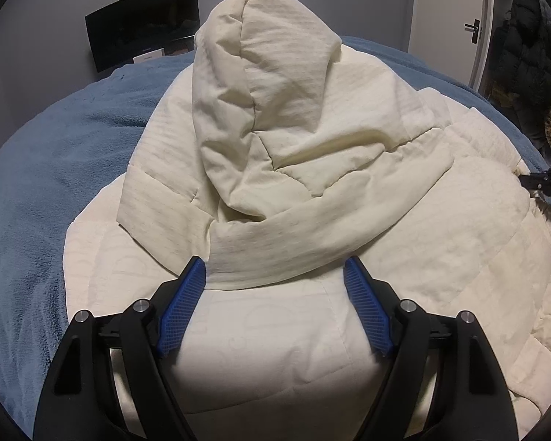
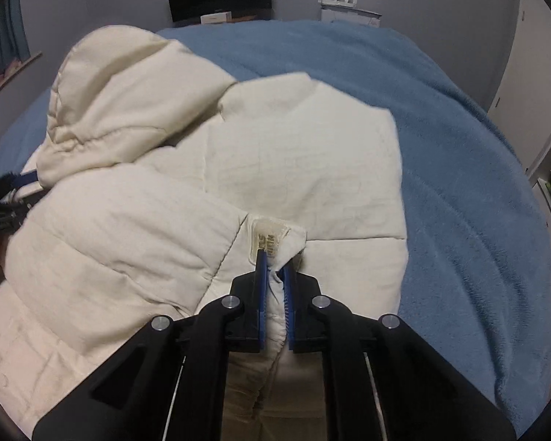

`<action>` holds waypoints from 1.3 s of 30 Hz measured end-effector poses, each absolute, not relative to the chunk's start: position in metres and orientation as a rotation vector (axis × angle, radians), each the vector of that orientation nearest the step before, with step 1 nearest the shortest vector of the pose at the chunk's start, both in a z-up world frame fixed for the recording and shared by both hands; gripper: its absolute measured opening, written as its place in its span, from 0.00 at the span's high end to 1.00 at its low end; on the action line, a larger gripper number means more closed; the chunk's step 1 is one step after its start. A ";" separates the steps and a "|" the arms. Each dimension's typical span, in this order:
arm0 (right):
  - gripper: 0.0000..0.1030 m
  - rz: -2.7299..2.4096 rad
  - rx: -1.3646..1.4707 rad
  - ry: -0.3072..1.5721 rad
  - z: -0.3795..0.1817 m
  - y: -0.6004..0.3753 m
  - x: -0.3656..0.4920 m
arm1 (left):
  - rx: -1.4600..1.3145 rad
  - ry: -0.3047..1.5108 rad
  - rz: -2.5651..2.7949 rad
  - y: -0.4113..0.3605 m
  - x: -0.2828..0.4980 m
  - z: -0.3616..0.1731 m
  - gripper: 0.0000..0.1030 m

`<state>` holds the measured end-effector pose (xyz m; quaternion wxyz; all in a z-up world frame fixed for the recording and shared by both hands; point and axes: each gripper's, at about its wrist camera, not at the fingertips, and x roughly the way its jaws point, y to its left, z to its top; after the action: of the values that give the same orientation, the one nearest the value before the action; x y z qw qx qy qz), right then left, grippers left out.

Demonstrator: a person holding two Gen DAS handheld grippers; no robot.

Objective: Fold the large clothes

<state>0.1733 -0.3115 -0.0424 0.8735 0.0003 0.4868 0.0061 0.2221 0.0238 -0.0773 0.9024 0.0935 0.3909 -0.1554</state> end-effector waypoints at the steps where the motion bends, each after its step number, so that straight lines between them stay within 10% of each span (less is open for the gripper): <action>1: 0.91 0.009 0.025 1.018 -0.045 -0.313 0.174 | 0.198 0.806 -0.318 0.024 0.222 -0.077 0.27; 7: 0.88 -0.016 0.029 0.990 -0.049 -0.311 0.171 | 0.243 0.785 -0.282 0.023 0.212 -0.073 0.27; 12: 0.51 -0.073 0.055 0.944 -0.032 -0.317 0.160 | 0.250 0.758 -0.268 0.031 0.194 -0.054 0.13; 29: 0.29 -0.011 -0.097 0.991 -0.043 -0.268 0.150 | 0.309 0.905 -0.330 0.018 0.168 -0.065 0.06; 39: 0.21 -0.096 0.049 0.858 0.018 -0.283 0.129 | 0.178 0.794 -0.285 0.032 0.088 0.030 0.06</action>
<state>0.1286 -0.2832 0.0184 0.9079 0.0237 0.4159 -0.0467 0.0885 0.0324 0.0296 0.9086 0.0864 0.3846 -0.1379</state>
